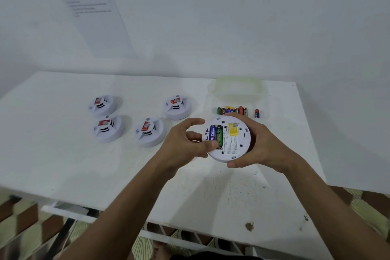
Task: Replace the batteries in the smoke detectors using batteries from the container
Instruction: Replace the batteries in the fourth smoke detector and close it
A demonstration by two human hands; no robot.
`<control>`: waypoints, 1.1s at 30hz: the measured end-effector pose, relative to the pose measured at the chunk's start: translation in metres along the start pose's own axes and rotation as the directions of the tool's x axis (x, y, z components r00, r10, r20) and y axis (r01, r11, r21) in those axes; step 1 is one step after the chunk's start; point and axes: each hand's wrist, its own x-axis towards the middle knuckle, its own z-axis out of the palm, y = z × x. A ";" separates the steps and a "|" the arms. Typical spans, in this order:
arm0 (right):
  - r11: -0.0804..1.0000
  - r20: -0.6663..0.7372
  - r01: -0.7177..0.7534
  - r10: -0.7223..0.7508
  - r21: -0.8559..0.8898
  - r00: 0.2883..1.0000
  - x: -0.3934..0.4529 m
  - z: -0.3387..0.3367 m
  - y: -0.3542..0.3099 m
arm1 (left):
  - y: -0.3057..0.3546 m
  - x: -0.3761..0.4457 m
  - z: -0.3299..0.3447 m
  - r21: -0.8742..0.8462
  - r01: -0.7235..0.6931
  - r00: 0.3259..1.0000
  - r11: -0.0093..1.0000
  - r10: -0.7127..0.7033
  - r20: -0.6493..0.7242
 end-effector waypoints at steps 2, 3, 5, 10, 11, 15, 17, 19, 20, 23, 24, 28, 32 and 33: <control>1.000 -0.005 -0.007 0.007 0.004 1.000 0.002 0.000 0.000 | -0.004 0.003 -0.003 0.003 0.008 1.000 1.000 -0.008 -0.020; 1.000 -0.007 -0.008 0.008 -0.001 1.000 0.003 -0.001 0.001 | -0.007 0.004 -0.006 0.018 0.007 0.999 1.000 -0.006 -0.050; 1.000 -0.013 -0.009 0.009 -0.011 1.000 0.003 -0.005 0.000 | -0.018 0.009 -0.012 0.139 -0.003 0.987 0.990 0.026 -0.159; 1.000 -0.023 -0.011 0.011 -0.003 1.000 -0.001 -0.017 -0.001 | -0.058 0.017 -0.027 0.653 0.076 0.962 0.754 0.117 -0.247; 1.000 -0.025 -0.016 0.016 -0.002 1.000 -0.002 -0.018 -0.001 | -0.064 0.019 -0.028 0.685 0.086 0.971 0.724 0.094 -0.221; 0.999 -0.019 -0.037 0.037 -0.016 0.999 -0.004 -0.018 -0.001 | -0.076 0.023 -0.027 0.769 0.096 0.986 0.632 0.045 -0.161; 0.999 -0.015 -0.049 0.049 -0.023 0.999 -0.005 -0.018 -0.002 | -0.078 0.024 -0.026 0.773 0.097 0.983 0.627 0.061 -0.174; 0.998 0.000 -0.052 0.052 -0.025 0.999 -0.005 -0.018 -0.002 | -0.080 0.024 -0.027 0.756 0.117 0.977 0.644 0.061 -0.203; 0.998 0.009 -0.054 0.054 -0.025 0.998 -0.004 -0.018 -0.002 | -0.081 0.024 -0.027 0.743 0.127 0.974 0.657 0.061 -0.220; 0.998 0.041 -0.060 0.061 -0.024 0.997 -0.002 -0.018 -0.002 | -0.084 0.018 -0.026 0.728 0.132 0.962 0.672 0.090 -0.258; 0.998 0.052 -0.060 0.061 -0.031 0.997 -0.001 -0.017 -0.003 | -0.084 0.013 -0.025 0.730 0.126 0.957 0.671 0.112 -0.268; 0.998 0.096 -0.052 0.055 -0.042 0.994 0.009 -0.008 -0.004 | -0.080 -0.005 -0.035 0.683 0.072 0.910 0.727 0.233 -0.344; 0.998 0.108 -0.043 0.047 -0.046 0.993 0.024 0.009 -0.010 | -0.048 -0.023 -0.057 0.639 -0.039 0.804 0.769 0.403 -0.437; 0.998 0.113 -0.036 0.041 -0.047 0.993 0.029 0.014 -0.012 | -0.038 -0.027 -0.064 0.638 -0.070 0.775 0.767 0.444 -0.449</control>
